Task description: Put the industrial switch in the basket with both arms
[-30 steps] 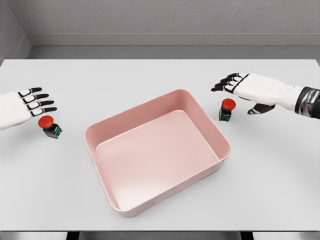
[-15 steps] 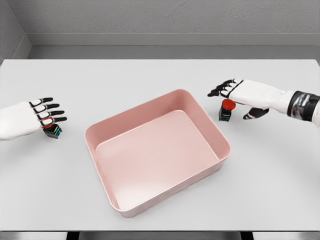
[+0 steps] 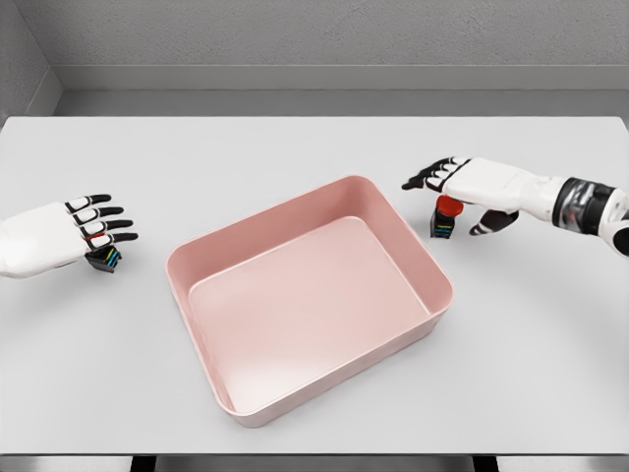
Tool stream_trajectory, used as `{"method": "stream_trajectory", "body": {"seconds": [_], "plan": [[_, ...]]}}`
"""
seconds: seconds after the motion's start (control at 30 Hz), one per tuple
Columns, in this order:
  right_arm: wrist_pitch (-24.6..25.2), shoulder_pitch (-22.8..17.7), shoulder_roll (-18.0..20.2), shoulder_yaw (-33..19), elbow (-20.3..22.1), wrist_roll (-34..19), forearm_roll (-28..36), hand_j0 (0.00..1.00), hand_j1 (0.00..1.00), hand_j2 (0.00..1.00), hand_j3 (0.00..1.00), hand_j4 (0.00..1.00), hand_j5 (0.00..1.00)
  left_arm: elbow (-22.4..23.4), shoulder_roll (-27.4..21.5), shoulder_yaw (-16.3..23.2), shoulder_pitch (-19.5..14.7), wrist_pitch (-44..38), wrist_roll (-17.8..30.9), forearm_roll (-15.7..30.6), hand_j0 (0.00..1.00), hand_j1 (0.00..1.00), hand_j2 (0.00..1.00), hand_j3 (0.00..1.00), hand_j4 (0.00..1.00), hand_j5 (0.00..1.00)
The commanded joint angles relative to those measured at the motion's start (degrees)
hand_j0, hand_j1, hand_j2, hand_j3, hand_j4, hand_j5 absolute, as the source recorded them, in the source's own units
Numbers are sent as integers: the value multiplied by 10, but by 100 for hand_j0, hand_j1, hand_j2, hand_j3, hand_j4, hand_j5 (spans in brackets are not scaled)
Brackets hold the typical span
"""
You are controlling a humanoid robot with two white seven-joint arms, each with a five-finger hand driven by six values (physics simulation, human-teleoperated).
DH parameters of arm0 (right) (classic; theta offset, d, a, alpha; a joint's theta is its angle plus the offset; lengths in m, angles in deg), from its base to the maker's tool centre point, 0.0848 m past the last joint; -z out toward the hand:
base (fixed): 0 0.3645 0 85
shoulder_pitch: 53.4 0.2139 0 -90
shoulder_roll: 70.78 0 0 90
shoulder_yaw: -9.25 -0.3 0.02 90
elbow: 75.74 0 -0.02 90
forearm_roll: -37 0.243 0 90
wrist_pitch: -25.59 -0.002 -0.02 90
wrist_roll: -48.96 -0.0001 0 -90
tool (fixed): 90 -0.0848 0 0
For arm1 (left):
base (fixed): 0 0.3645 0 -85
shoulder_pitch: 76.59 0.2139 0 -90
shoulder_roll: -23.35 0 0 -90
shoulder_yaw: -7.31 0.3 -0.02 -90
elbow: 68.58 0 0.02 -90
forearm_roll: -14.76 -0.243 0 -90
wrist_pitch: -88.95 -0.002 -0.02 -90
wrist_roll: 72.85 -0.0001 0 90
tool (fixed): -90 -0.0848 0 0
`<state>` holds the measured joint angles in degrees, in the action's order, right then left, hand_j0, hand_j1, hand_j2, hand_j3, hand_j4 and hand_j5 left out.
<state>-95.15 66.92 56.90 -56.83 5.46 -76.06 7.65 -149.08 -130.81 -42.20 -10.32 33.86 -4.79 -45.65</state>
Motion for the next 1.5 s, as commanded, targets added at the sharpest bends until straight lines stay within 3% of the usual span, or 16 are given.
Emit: {"method": "stream_trajectory", "body": {"seconds": [0.0, 0.13, 0.23, 0.37, 0.4, 0.83, 0.93, 1.17, 1.47], "plan": [[2, 0, -1, 3, -15, 0, 3, 100, 100, 100, 100, 100, 100, 0, -1, -1, 0, 1, 0, 2, 81, 81, 81, 81, 81, 81], [2, 0, -1, 10, -18, 0, 3, 100, 100, 100, 100, 100, 100, 0, -1, -1, 1, 1, 1, -3, 57, 57, 57, 57, 57, 57], [1, 0, -1, 12, -18, 0, 3, 98, 98, 98, 98, 98, 98, 0, -1, -1, 1, 1, 19, -4, 54, 54, 54, 54, 54, 54], [-5, -1, -2, 13, -17, 0, 3, 62, 62, 62, 62, 62, 62, 0, -2, -1, 1, 1, 21, -6, 52, 52, 52, 52, 52, 52], [-5, -1, -2, 13, -17, 0, 3, 58, 58, 58, 58, 58, 58, 0, -1, -1, 1, 1, 21, -6, 49, 49, 49, 49, 49, 49], [1, -1, -2, 18, -19, 0, 3, 57, 57, 57, 57, 57, 57, -6, 0, -2, -1, 1, 22, -6, 17, 17, 17, 17, 17, 17], [0, -1, -1, 18, -20, 0, 3, 46, 46, 46, 46, 46, 46, -6, -1, -8, -2, 1, 21, -3, 16, 16, 16, 16, 16, 16], [0, -2, -1, 18, -20, 0, 3, 46, 46, 46, 46, 46, 46, -9, -5, -30, -4, 1, 16, 2, 16, 16, 16, 16, 16, 16], [-1, -1, 6, 15, -15, 0, 11, 46, 46, 46, 46, 46, 46, -22, 18, -79, -11, 1, 17, 56, 17, 17, 17, 17, 17, 17]]}}
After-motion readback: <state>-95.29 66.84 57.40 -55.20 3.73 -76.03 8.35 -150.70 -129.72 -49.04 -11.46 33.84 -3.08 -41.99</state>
